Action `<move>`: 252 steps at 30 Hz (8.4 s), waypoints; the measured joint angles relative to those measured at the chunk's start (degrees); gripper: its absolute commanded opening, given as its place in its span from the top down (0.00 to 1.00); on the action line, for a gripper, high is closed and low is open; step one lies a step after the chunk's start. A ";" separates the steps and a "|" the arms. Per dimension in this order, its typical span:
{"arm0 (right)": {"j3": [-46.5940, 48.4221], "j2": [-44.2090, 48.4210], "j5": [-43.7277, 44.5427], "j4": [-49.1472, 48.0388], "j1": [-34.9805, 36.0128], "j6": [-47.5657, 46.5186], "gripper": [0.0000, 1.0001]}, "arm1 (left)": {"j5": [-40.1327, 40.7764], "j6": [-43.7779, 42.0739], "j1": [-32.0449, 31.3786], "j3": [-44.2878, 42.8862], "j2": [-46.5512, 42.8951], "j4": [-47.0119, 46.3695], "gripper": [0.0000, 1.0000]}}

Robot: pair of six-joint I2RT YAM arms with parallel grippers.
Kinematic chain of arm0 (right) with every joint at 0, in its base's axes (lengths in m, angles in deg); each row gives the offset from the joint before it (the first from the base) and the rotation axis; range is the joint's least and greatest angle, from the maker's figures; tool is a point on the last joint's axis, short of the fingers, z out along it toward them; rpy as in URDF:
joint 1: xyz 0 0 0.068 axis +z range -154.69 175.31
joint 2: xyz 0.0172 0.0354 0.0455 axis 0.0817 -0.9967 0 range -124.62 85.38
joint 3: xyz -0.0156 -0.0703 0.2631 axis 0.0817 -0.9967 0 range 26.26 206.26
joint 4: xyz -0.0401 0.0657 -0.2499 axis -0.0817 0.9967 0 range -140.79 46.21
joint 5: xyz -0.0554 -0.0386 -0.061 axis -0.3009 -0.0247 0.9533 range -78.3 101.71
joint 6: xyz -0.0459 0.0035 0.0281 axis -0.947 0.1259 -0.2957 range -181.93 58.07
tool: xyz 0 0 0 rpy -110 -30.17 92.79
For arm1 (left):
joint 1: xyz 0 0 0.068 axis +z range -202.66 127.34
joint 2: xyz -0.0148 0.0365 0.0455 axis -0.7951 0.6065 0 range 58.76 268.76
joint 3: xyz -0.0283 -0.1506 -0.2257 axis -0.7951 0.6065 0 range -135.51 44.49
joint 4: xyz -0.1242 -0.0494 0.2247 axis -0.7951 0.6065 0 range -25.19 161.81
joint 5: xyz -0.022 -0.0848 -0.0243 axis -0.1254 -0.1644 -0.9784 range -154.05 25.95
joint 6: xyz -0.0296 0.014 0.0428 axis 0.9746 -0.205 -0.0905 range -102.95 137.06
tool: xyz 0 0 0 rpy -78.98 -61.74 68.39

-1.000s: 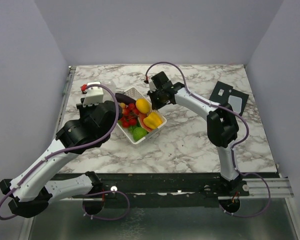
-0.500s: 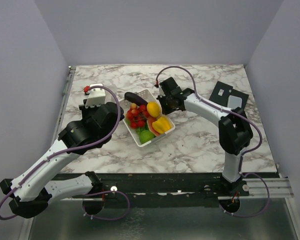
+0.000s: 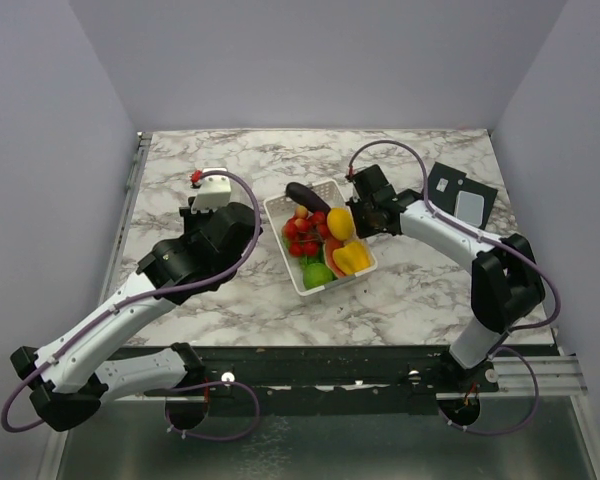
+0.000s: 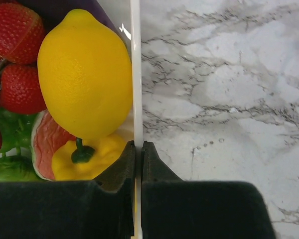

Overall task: Place the food in the zip-top bag and seal the zipper
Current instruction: Move the bin to the center of the board, then open the zipper of the food storage bag, then pick up the fake vegetable from the bin.

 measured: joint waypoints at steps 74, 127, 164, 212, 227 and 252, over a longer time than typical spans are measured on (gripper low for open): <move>-18.25 29.22 -25.29 -22.47 4.70 29.03 0.33 | -17.73 0.15 0.00 0.50 19.69 -7.76 1.00; -4.92 1.46 -4.02 -29.40 19.65 35.21 0.85 | -19.93 -0.68 0.22 -1.38 15.34 -8.35 1.00; -2.58 1.36 17.97 -21.97 21.38 27.43 0.91 | -0.94 -4.22 -1.44 -8.48 19.23 2.82 1.00; -6.84 17.31 -1.31 -26.14 20.98 26.40 0.38 | 0.20 -4.44 -1.07 -6.69 22.03 1.07 1.00; -9.07 24.33 11.67 -12.68 20.96 19.23 0.36 | -0.22 -4.72 -1.07 -4.94 22.10 -1.16 1.00; -14.95 30.12 19.45 8.15 4.92 17.00 0.23 | -7.54 -8.13 -1.07 3.28 15.39 -12.66 1.00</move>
